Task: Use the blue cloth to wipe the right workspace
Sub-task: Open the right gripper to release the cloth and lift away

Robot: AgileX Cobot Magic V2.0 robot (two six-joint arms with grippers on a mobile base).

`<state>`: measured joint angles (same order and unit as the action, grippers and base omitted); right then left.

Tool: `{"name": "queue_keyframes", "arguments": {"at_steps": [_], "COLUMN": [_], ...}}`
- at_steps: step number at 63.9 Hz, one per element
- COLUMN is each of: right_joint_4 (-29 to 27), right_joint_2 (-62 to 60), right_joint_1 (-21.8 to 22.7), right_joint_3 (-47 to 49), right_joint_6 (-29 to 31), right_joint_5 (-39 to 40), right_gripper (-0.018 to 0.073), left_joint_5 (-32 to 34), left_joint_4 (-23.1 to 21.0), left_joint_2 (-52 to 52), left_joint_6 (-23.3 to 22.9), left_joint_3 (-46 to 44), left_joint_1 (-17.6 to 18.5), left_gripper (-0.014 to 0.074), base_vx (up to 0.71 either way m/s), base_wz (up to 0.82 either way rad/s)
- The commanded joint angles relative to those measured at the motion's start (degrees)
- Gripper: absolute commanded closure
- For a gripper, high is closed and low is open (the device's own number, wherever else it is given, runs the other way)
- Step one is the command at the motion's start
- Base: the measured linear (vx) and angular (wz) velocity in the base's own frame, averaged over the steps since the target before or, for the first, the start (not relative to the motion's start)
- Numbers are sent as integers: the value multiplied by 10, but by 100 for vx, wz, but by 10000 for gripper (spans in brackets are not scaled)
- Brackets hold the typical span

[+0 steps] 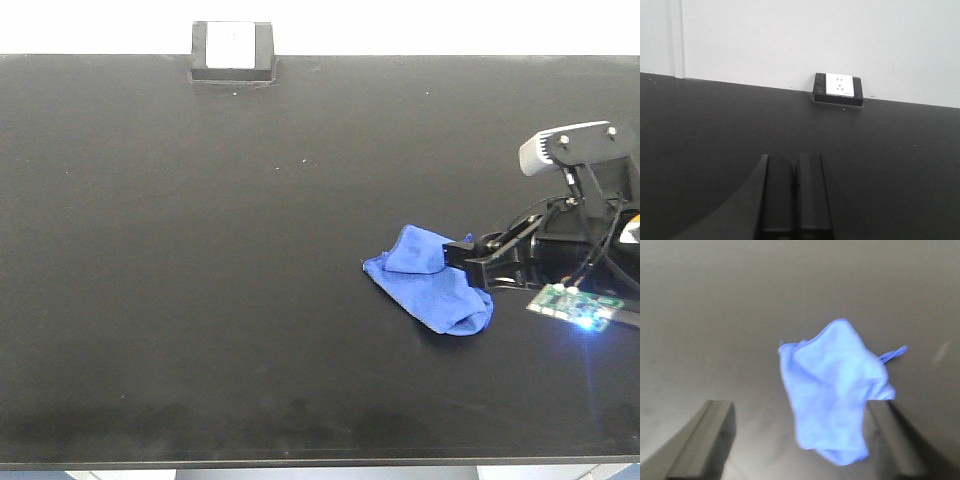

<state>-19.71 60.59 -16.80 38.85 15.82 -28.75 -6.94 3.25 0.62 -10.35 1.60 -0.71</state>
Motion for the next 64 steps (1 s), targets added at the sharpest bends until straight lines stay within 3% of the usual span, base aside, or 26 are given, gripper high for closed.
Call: {"name": "queue_keyframes", "arguments": {"at_steps": [1, 7, 19, 28, 36, 46, 54, 64], "right_joint_4": [30, 81, 164, 167, 170, 170, 172, 206], "right_joint_2": [-41, -82, -131, -134, -175, -283, -379, -509], "right_joint_1": [1, 2, 2, 2, 14, 120, 187, 222], "right_joint_3": [16, 16, 16, 16, 1, -102, -197, -324], "right_joint_6": [3, 3, 1, -7, -52, -104, -103, -104], "right_joint_5": [33, 32, 23, 17, 28, 130, 201, 234], "right_gripper": [107, 227, 568, 570, 568, 567, 567, 567], "left_joint_5": [45, 45, 45, 45, 45, 45, 45, 45], "left_joint_4": [-4, -4, -4, -4, -4, -4, -4, -4], "left_joint_2": [9, 9, 9, 9, 9, 9, 9, 9], "left_joint_6": [-5, -5, -5, -5, -5, -5, -5, -5], "left_joint_3": [18, 18, 18, 18, 18, 18, 18, 18], "left_joint_1": [3, 3, 3, 3, 3, 3, 3, 3], "left_gripper": [602, 602, 602, 602, 602, 602, 602, 602], "base_vx": [0, 0, 0, 0, 0, 0, 0, 0], "base_wz": [0, 0, 0, 0, 0, 0, 0, 0]}}
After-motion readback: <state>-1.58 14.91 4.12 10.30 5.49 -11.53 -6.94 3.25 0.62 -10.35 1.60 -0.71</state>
